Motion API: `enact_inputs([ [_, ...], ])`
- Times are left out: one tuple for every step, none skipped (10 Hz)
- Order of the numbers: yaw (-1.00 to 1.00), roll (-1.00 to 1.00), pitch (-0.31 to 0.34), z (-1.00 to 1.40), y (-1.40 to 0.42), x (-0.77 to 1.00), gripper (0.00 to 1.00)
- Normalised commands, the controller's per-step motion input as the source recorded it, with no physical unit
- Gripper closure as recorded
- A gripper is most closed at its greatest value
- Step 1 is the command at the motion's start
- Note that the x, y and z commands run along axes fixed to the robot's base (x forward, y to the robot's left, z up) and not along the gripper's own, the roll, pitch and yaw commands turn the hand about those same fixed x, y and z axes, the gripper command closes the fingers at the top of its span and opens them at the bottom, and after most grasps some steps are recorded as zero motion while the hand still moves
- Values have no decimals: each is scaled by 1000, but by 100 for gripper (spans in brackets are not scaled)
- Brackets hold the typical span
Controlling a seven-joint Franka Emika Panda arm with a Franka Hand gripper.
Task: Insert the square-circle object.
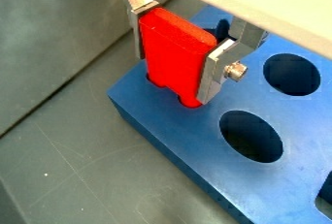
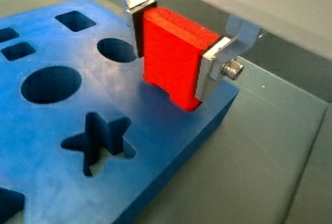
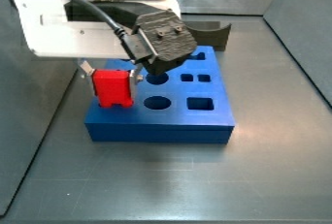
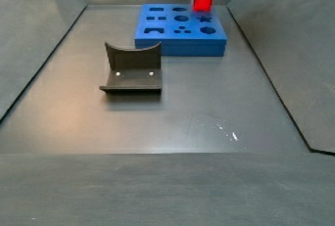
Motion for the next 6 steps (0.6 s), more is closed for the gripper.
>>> enact_inputs([
  [0, 101, -363, -526, 0, -157, 100],
  [0, 151, -200, -840, -209, -257, 100],
  [-9, 467, 10, -434, -666, 0, 100],
  [-3, 443, 124, -334, -489, 0, 100],
  [0, 0, 0, -26, 0, 23, 100],
  [0, 0, 0, 0, 0, 0, 100],
])
